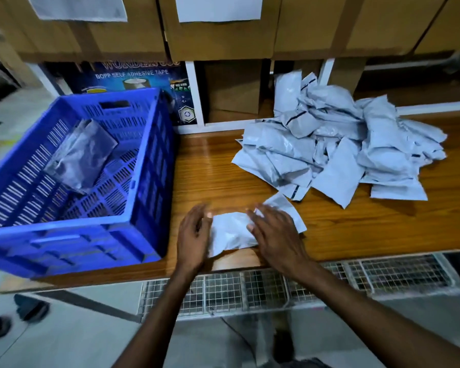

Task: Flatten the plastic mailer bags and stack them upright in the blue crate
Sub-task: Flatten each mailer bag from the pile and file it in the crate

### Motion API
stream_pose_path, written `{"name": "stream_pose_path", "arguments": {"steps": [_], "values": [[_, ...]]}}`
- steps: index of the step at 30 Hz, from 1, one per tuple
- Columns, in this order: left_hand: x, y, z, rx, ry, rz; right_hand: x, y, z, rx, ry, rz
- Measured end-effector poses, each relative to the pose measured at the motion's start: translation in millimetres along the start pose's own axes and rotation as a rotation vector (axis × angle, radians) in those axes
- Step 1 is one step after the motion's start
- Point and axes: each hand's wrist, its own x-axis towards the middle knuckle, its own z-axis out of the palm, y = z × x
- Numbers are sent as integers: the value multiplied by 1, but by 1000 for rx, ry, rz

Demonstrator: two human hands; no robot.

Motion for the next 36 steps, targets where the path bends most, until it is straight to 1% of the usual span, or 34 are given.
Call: {"name": "stream_pose_path", "arguments": {"steps": [2, 3, 4, 5, 6, 7, 9, 12, 16, 19, 22, 24, 27, 32, 34, 36], "values": [[-4, 10, 10, 267, -52, 256, 4, -5, -8, -11, -16, 53], [-5, 16, 18, 406, -106, 329, 5, -6, -7, -50, -72, 64], [-7, 21, 26, 520, -171, 356, 7, -5, -3, -90, -157, 79], [-10, 25, 31, 610, -241, 340, 8, -2, 2, -128, -246, 102], [-13, 25, 36, 671, -291, 321, 8, 1, 7, -158, -304, 126], [-16, 22, 38, 700, -320, 306, 7, 5, 12, -171, -326, 144], [-21, 12, 36, 702, -330, 318, 4, 10, 18, -159, -325, 169], [-24, 4, 35, 716, -291, 373, 3, 15, 22, -200, -266, 155], [-19, 5, 37, 705, -315, 337, 10, 23, 22, -149, -336, 152], [-18, 6, 38, 704, -316, 298, 13, 29, 21, -143, -292, 132], [-17, 10, 37, 709, -336, 258, 18, 36, 21, -105, -342, 120], [-17, 10, 38, 724, -339, 248, 20, 42, 20, -98, -307, 98], [-22, 10, 39, 746, -338, 232, 14, 51, 18, -59, -335, 88], [-25, 10, 40, 778, -355, 224, 10, 58, 18, -76, -317, 58], [-27, 11, 39, 791, -365, 214, 12, 57, 18, -83, -343, 63], [-21, 13, 37, 748, -423, 202, 17, 57, 15, -81, -407, 72]]}}
